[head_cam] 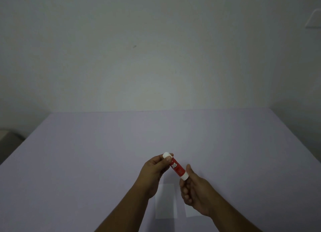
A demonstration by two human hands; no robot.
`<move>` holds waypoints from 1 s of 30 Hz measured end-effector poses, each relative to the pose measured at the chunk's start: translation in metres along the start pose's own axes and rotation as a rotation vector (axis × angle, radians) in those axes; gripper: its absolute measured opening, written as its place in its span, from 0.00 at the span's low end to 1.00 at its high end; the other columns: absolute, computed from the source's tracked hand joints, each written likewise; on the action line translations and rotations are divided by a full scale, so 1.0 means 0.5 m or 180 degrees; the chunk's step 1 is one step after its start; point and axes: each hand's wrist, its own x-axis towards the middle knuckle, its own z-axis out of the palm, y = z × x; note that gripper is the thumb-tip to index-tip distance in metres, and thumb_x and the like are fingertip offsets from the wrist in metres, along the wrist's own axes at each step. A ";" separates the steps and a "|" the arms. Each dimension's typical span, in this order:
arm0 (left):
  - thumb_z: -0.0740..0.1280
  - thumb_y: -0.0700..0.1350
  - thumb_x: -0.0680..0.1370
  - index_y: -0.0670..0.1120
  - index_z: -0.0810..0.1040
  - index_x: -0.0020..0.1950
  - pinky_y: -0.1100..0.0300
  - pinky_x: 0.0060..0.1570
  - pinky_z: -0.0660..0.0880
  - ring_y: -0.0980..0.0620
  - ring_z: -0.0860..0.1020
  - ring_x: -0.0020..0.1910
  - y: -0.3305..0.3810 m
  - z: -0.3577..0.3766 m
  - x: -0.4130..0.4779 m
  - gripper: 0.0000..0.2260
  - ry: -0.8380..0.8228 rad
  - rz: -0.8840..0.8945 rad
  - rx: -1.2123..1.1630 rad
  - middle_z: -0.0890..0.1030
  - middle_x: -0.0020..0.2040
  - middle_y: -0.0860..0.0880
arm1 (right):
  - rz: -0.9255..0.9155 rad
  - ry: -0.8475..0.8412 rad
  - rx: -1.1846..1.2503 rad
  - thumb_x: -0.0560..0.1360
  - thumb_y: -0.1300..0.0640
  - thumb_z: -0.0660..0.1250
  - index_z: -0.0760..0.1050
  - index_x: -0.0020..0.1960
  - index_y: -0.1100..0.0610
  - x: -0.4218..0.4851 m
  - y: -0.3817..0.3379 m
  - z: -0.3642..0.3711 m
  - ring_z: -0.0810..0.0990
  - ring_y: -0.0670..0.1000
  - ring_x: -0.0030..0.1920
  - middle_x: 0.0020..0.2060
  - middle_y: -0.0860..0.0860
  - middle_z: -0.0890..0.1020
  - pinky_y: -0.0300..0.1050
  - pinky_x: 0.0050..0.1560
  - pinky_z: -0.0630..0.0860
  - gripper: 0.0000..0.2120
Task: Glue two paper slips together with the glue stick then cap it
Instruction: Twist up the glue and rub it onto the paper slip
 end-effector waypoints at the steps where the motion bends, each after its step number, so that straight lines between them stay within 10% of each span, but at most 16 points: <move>1: 0.70 0.47 0.71 0.42 0.81 0.55 0.64 0.51 0.76 0.49 0.79 0.57 0.000 -0.002 0.000 0.15 0.0013 -0.0001 0.0003 0.84 0.52 0.46 | -0.0034 0.0007 -0.0066 0.73 0.35 0.56 0.78 0.37 0.60 0.000 -0.001 0.000 0.68 0.49 0.24 0.25 0.53 0.73 0.40 0.26 0.65 0.29; 12: 0.71 0.49 0.68 0.43 0.82 0.54 0.68 0.45 0.77 0.51 0.80 0.56 -0.007 -0.009 0.004 0.16 -0.0074 -0.0059 -0.0024 0.84 0.51 0.48 | -0.0087 -0.0127 0.0171 0.75 0.39 0.57 0.78 0.40 0.62 0.003 0.003 -0.002 0.72 0.49 0.28 0.29 0.54 0.77 0.41 0.30 0.69 0.27; 20: 0.71 0.52 0.69 0.49 0.78 0.62 0.61 0.62 0.70 0.56 0.76 0.60 -0.022 -0.027 -0.001 0.21 -0.0373 -0.0324 0.0457 0.81 0.58 0.53 | -0.0703 0.0010 -0.0041 0.72 0.53 0.66 0.75 0.56 0.66 0.011 0.006 -0.005 0.76 0.48 0.31 0.36 0.56 0.80 0.39 0.32 0.75 0.19; 26: 0.76 0.49 0.67 0.51 0.80 0.58 0.60 0.57 0.71 0.51 0.75 0.58 -0.070 -0.119 -0.007 0.20 0.0169 -0.0355 0.2576 0.78 0.58 0.52 | -0.0760 0.0288 0.0325 0.77 0.57 0.61 0.75 0.56 0.67 0.025 0.024 -0.039 0.75 0.47 0.29 0.33 0.55 0.79 0.37 0.29 0.73 0.14; 30: 0.75 0.56 0.66 0.51 0.72 0.67 0.62 0.62 0.63 0.50 0.68 0.66 -0.143 -0.166 -0.011 0.31 -0.0392 0.0058 0.4178 0.72 0.67 0.52 | -0.0666 0.0390 0.0410 0.77 0.57 0.61 0.75 0.53 0.65 0.036 0.043 -0.052 0.74 0.47 0.29 0.33 0.54 0.79 0.37 0.28 0.73 0.12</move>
